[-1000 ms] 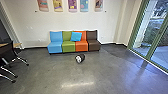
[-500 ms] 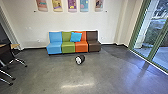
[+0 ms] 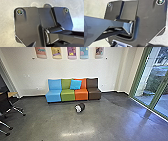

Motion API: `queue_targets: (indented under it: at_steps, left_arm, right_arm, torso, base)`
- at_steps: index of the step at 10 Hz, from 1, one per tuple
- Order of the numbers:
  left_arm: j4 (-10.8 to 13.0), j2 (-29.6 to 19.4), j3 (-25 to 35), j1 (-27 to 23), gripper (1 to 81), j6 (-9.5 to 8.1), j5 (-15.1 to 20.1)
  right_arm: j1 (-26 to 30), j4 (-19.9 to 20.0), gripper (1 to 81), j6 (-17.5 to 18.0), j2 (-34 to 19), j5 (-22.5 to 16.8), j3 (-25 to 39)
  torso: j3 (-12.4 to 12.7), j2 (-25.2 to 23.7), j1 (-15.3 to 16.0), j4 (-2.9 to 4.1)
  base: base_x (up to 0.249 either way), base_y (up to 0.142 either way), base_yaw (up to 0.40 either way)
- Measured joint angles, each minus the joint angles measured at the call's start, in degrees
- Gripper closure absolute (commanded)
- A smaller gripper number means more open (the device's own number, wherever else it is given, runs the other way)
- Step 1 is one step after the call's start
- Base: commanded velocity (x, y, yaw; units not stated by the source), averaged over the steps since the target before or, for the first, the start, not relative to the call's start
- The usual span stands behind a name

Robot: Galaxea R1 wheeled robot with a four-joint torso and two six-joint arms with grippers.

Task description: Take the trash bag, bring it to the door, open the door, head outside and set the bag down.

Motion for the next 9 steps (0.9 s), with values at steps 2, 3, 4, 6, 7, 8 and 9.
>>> queue_targets:
  at_steps: [2,3,4,6,7,8,9]
  left_arm:
    - [0.0,0.0,0.0,0.0,1.0,-0.01,0.0]
    - [0.0,0.0,0.0,0.0,1.0,0.0,0.0]
    - [0.0,0.0,0.0,0.0,1.0,0.0,0.0]
    - [0.0,0.0,0.0,0.0,1.0,0.0,0.0]
    - [0.0,0.0,0.0,0.0,1.0,0.0,0.0]
    - [0.0,0.0,0.0,0.0,1.0,0.0,0.0]
    - [0.0,0.1,0.0,0.0,1.0,0.0,0.0]
  right_arm:
    - [0.0,0.0,1.0,0.0,0.0,0.0,0.0]
    - [0.0,0.0,1.0,0.0,0.0,0.0,0.0]
    - [0.0,0.0,1.0,0.0,0.0,0.0,0.0]
    - [0.0,0.0,1.0,0.0,0.0,0.0,0.0]
    - [0.0,0.0,1.0,0.0,0.0,0.0,0.0]
    - [0.0,0.0,1.0,0.0,0.0,0.0,0.0]
    - [-0.1,0.0,1.0,0.0,0.0,0.0,0.0]
  torso:
    - [0.0,0.0,0.0,0.0]
    - [0.0,0.0,0.0,0.0]
    - [0.0,0.0,0.0,0.0]
    - [0.0,0.0,0.0,0.0]
    - [0.0,0.0,0.0,0.0]
    - [0.0,0.0,0.0,0.0]
    - [0.0,0.0,0.0,0.0]
  base:
    - [0.149,0.0,0.0]
    - [0.149,0.0,0.0]
    - [0.149,0.0,0.0]
    - [0.149,0.0,0.0]
    - [0.147,0.0,0.0]
    - [0.146,0.0,0.0]
    - [0.146,0.0,0.0]
